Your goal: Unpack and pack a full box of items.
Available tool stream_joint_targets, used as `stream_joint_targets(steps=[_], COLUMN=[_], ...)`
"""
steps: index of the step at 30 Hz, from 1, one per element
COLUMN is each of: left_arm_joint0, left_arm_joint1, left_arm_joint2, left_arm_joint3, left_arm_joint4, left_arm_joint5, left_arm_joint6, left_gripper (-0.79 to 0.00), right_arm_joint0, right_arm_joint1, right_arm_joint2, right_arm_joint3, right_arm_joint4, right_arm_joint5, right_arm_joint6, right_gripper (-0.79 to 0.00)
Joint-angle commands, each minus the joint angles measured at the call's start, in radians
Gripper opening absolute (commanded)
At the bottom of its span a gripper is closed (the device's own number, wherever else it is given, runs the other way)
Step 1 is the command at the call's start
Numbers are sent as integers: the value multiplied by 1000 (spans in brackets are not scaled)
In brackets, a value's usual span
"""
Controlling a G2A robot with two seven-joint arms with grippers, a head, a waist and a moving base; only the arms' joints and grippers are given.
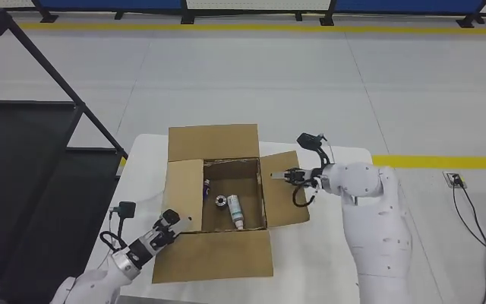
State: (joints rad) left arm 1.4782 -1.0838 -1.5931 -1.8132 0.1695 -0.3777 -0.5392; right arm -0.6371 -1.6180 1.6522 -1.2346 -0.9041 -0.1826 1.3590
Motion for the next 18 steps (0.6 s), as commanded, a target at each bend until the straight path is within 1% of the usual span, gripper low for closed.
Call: stream_joint_targets(steps=[1,4,6,8,13,16,18], left_arm_joint0=[-4,-10,-11,-10,-5,2,5], left_arm_joint1=[0,1,1,1,2,3,4], left_arm_joint2=[2,7,10,11,11,3,-3], left_arm_joint3=[6,11,10,7,6,13,21], left_arm_joint4=[-3,-4,1,5,5,0,-9], left_arm_joint5=[1,2,1,-2,-16,-24,-27], left_arm_joint6=[-2,-3,-2,4,6,8,10], left_gripper=[0,0,0,0,0,0,0], right_arm_joint0=[0,-7,-11,-5,-9,-8,-3], right_arm_joint1=[2,4,2,2,-9,-17,-21], right_arm_joint2=[-3,-14,-26,-49,-160,-250,-303], right_arm_joint3=[-10,-43,-58,-74,-85,-70,-56], right_arm_joint4=[79,208,325,386,503,492,447], right_arm_joint5=[-22,-40,-17,10,49,57,68], right_arm_joint6=[32,87,126,151,119,62,-4], right_gripper=[0,0,0,0,0,0,0])
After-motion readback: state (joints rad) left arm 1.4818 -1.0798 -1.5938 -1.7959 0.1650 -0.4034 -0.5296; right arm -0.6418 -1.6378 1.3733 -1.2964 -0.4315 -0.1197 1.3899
